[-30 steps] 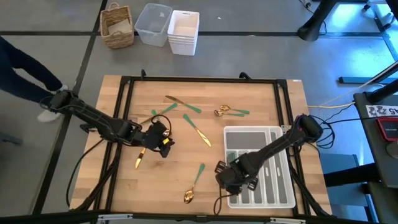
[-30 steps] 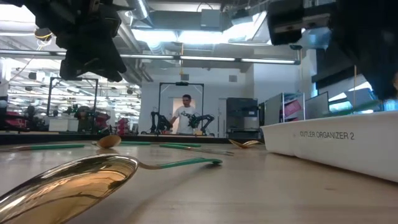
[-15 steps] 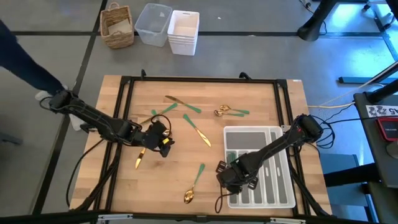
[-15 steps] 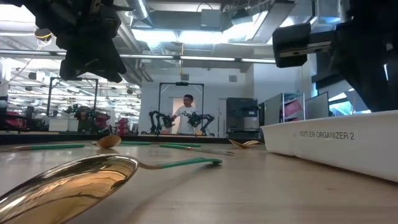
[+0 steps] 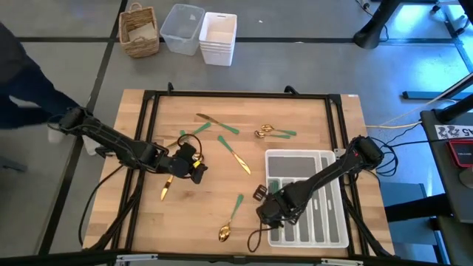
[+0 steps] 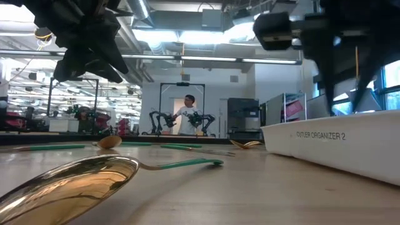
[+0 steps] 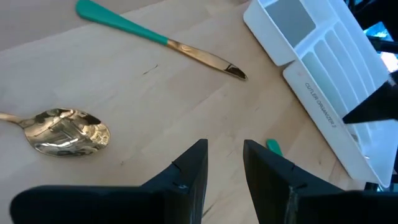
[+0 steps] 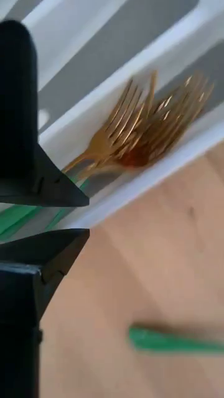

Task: Sort silverware
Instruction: Put the green spoon in the white silverware tray

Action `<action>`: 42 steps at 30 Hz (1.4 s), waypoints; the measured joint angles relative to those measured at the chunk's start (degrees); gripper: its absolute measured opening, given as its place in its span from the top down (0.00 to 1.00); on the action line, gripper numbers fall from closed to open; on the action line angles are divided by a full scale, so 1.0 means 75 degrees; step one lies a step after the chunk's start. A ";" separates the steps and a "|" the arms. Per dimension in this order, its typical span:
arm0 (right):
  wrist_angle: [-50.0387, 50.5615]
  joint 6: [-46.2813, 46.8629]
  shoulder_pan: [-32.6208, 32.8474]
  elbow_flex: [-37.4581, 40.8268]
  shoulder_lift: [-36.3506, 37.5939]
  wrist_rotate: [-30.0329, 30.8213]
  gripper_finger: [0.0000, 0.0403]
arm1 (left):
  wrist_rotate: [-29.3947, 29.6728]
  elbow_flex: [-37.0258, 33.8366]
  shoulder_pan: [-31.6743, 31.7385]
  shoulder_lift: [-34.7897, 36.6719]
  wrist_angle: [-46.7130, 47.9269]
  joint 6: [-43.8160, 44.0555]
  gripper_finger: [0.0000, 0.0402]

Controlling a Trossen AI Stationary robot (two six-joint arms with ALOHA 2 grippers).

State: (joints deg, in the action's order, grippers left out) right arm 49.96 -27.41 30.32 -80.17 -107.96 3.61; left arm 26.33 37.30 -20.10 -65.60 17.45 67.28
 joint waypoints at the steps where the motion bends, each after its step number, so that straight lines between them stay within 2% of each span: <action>1: 0.0190 0.0000 -0.0002 -0.0120 0.0000 0.0010 0.82 | 0.0000 0.0000 0.0000 -0.0003 -0.0002 0.0001 0.76; 7: 0.1381 0.0006 -0.0047 -0.0963 0.0000 -0.0021 0.82 | 0.0000 0.0000 0.0003 -0.0003 -0.0035 0.0039 0.76; 11: 0.1478 0.0001 -0.0220 -0.1377 0.0000 -0.0031 0.82 | -0.0036 0.0000 -0.0033 -0.0003 -0.0410 0.0102 0.76; 16: 0.0375 -0.0152 -0.0496 -0.1421 -0.0003 -0.0271 0.82 | -0.0074 0.0009 -0.0143 -0.0003 -0.0749 -0.0273 0.76; 22: -0.1791 -0.0380 -0.0929 -0.1421 -0.0326 -0.1338 0.82 | 0.0003 0.0009 -0.0020 -0.0003 -0.0748 -0.0354 0.76; 26: -0.2658 -0.0607 -0.0980 -0.1421 -0.0774 -0.1975 0.82 | 0.0006 0.0012 0.0060 -0.0003 -0.0767 -0.0367 0.76; 31: -0.3333 -0.1240 -0.0867 -0.1412 -0.1494 -0.2166 0.82 | 0.0020 0.0012 0.0093 -0.0003 -0.0710 -0.0359 0.76; 36: -0.3475 -0.0800 -0.1019 -0.1412 -0.1827 -0.3120 0.82 | 0.0020 0.0010 0.0093 -0.0003 -0.0623 -0.0203 0.76; 40: -0.3493 -0.0546 -0.1107 -0.1412 -0.1845 -0.3148 0.82 | 0.0020 0.0010 0.0093 -0.0003 -0.0615 -0.0198 0.76; 42: -0.3559 -0.0558 -0.1115 -0.1412 -0.1845 -0.2886 0.82 | 0.0020 0.0009 0.0093 -0.0003 -0.0615 -0.0189 0.76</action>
State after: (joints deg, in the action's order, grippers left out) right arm 23.27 -31.60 21.96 -90.76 -121.80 -18.04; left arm 26.48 37.37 -19.40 -65.63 12.84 65.86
